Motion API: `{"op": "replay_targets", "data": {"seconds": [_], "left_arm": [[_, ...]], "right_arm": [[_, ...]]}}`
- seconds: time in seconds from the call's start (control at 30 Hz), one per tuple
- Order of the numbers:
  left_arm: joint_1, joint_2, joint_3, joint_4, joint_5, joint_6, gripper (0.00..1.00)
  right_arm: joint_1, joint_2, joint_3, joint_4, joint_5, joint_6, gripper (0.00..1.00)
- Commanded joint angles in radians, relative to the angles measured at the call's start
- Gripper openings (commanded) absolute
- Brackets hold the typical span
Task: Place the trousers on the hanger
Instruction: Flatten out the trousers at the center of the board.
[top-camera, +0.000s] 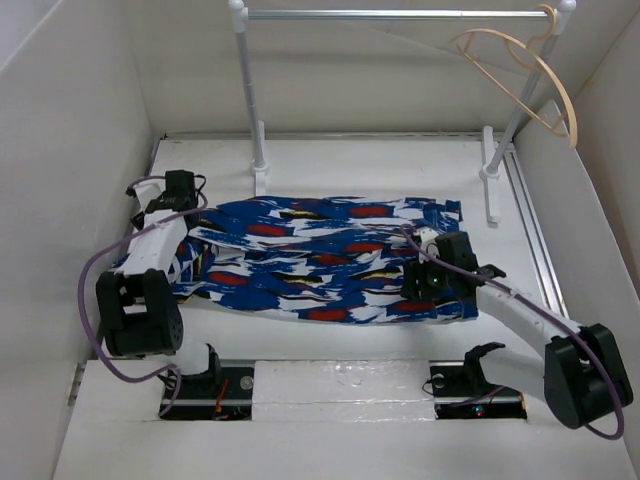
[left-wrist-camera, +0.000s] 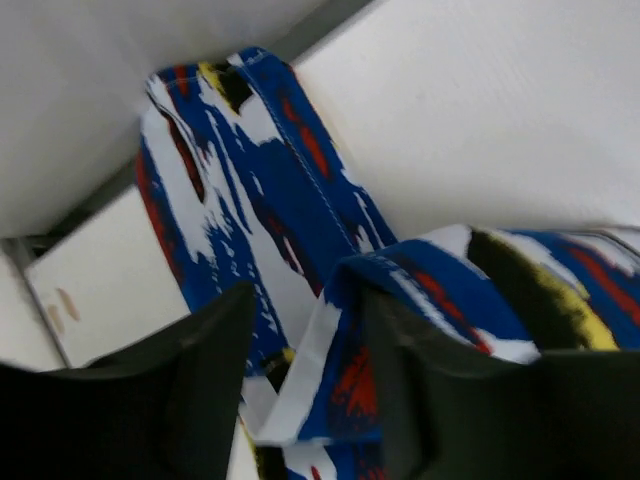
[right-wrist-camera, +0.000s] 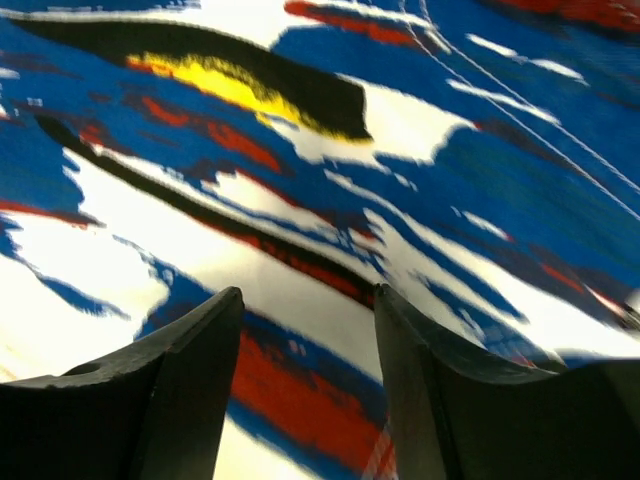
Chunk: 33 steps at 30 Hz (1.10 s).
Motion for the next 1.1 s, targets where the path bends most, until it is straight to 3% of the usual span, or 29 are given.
{"op": "replay_targets", "data": {"seconds": [0.0,0.1,0.2,0.23,0.3,0.4,0.43,0.5,0.53,0.57,0.63,0.7,0.8,0.97,1.07], "left_arm": [[-0.034,-0.148,-0.013,0.007,0.111,-0.082,0.47],[-0.058,-0.265,0.002,0.049,0.191,-0.069,0.50],[-0.058,-0.351,0.034,0.090,0.289,-0.056,0.51],[-0.058,-0.367,0.037,0.104,0.326,-0.047,0.51],[-0.058,-0.402,0.030,0.150,0.449,-0.025,0.50],[-0.058,-0.425,-0.001,0.176,0.588,-0.017,0.49],[-0.058,-0.431,-0.024,0.201,0.638,-0.001,0.48],[-0.083,-0.437,-0.099,0.294,0.708,0.044,0.47],[-0.130,-0.424,-0.104,0.304,0.653,0.064,0.46],[-0.264,-0.398,-0.073,0.292,0.594,0.076,0.46],[-0.426,-0.272,-0.020,0.258,0.390,0.066,0.46],[-0.550,-0.180,0.077,0.182,0.311,0.015,0.47],[-0.560,-0.219,0.018,0.288,0.471,0.010,0.47],[-0.560,-0.273,-0.054,0.290,0.495,0.016,0.48],[-0.560,-0.302,-0.091,0.295,0.512,0.019,0.48]], "right_arm": [[-0.012,-0.071,0.104,-0.138,0.050,-0.067,0.62],[-0.071,-0.113,0.175,-0.186,0.087,-0.087,0.62],[-0.176,-0.110,0.237,-0.209,0.087,-0.113,0.10],[-0.207,-0.105,0.254,-0.215,0.091,-0.124,0.00],[-0.305,-0.097,0.273,-0.198,0.125,-0.121,0.00],[-0.441,-0.032,0.288,-0.131,0.124,-0.117,0.37],[-0.472,0.002,0.306,-0.115,0.114,-0.130,0.58],[-0.523,0.126,0.343,-0.100,0.123,-0.164,0.68],[-0.566,0.168,0.368,-0.091,0.121,-0.178,0.74],[-0.593,0.214,0.382,-0.084,0.092,-0.178,0.76],[-0.652,0.319,0.403,-0.069,0.000,-0.166,0.83],[-0.664,0.364,0.417,-0.028,-0.065,-0.164,0.87],[-0.664,0.452,0.434,-0.017,-0.173,-0.169,0.91],[-0.664,0.479,0.339,0.136,-0.293,-0.085,0.91],[-0.664,0.484,0.261,0.220,-0.332,-0.006,0.83]]}}
